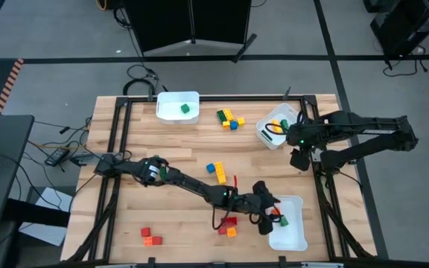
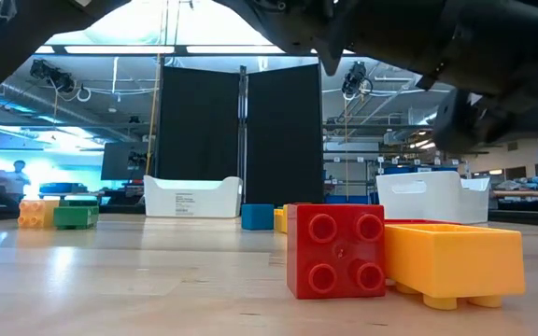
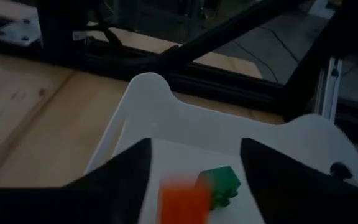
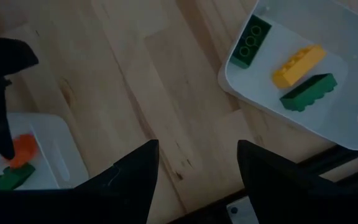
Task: Sort blocks by size
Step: Put the orange 4 stud gamepiece into the bottom white bin, then put the yellow square block into the top left white bin
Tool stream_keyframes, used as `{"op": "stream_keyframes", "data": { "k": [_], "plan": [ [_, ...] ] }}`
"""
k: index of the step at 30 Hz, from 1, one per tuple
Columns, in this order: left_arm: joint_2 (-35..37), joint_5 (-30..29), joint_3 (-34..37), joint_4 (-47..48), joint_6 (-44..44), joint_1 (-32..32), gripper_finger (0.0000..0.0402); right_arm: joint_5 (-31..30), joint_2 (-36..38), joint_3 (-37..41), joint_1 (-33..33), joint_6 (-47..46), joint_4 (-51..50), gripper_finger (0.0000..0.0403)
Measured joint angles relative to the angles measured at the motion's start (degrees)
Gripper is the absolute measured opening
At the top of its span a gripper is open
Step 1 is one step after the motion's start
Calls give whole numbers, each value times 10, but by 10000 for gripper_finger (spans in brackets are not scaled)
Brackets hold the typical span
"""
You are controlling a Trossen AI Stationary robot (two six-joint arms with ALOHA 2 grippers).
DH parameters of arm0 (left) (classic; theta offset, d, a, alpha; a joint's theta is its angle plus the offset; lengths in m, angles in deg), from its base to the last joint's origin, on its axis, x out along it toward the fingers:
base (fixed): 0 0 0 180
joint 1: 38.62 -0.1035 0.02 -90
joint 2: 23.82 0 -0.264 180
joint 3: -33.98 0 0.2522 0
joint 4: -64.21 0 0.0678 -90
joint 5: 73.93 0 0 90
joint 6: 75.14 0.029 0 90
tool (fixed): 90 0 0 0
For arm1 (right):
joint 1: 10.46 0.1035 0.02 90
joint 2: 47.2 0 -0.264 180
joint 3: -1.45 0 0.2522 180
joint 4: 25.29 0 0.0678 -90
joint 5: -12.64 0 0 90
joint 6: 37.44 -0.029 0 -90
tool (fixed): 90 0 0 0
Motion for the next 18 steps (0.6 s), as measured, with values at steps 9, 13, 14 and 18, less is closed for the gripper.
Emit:
{"op": "stream_keyframes", "data": {
  "k": [9,13,14,18],
  "plan": [
    [0,0,0,-8,32,-1,352,0,0,0,0,4,0,229],
    [6,-1,0,-13,51,-1,358,0,0,0,0,5,0,229],
    [8,-1,0,-19,58,-1,359,0,0,0,0,5,0,229],
    [23,2,0,10,71,-1,360,0,0,0,0,5,0,229]
  ]
}}
